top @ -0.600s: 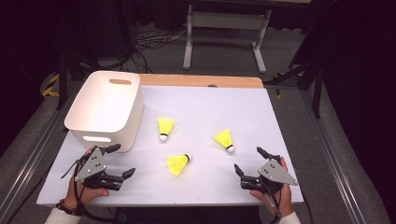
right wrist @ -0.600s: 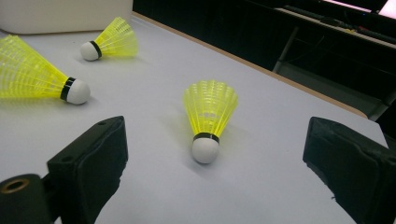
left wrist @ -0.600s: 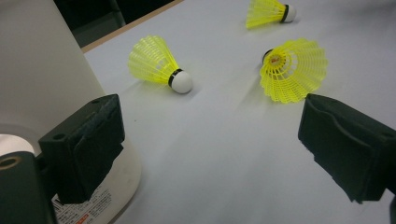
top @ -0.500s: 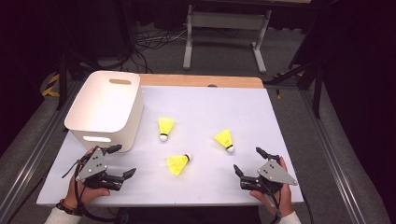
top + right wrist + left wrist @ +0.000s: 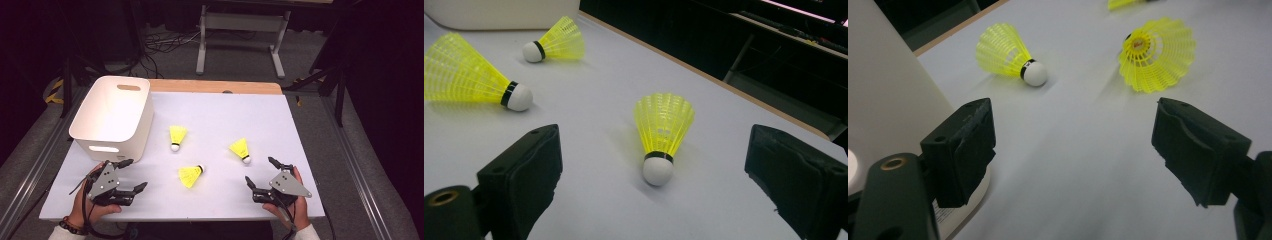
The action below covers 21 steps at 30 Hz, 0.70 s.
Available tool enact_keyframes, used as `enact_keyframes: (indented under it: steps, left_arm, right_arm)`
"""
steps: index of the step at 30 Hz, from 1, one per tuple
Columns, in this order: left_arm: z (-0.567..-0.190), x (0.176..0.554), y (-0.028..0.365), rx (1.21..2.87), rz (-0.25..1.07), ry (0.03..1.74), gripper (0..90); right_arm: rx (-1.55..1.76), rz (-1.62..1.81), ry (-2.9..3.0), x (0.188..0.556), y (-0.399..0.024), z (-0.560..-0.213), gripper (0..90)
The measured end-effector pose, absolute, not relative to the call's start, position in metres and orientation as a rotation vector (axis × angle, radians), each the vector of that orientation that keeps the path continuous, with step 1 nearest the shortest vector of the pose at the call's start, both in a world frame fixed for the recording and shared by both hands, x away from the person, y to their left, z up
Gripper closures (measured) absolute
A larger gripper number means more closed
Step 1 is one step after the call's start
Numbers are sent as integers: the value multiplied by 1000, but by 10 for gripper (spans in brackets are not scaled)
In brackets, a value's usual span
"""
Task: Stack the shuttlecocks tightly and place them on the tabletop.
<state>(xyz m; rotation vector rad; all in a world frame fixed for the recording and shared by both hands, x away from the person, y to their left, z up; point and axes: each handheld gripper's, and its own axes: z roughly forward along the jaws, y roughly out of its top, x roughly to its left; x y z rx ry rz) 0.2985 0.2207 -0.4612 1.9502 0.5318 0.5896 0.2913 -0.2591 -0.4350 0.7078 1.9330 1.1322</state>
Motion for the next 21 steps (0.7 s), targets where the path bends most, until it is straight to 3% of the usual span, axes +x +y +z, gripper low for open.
enact_keyframes:
  steps: [11,16,21]
  left_arm:
    - [-425,311,169,1933,624,435,213]
    - [-410,342,135,1938,559,438,213]
    - [-411,388,106,2064,495,543,198]
  right_arm:
    - [701,1108,1944,293,-258,-434,99]
    - [705,1094,1957,295,-258,-436,102]
    - [717,1096,1966,296,-261,-437,101]
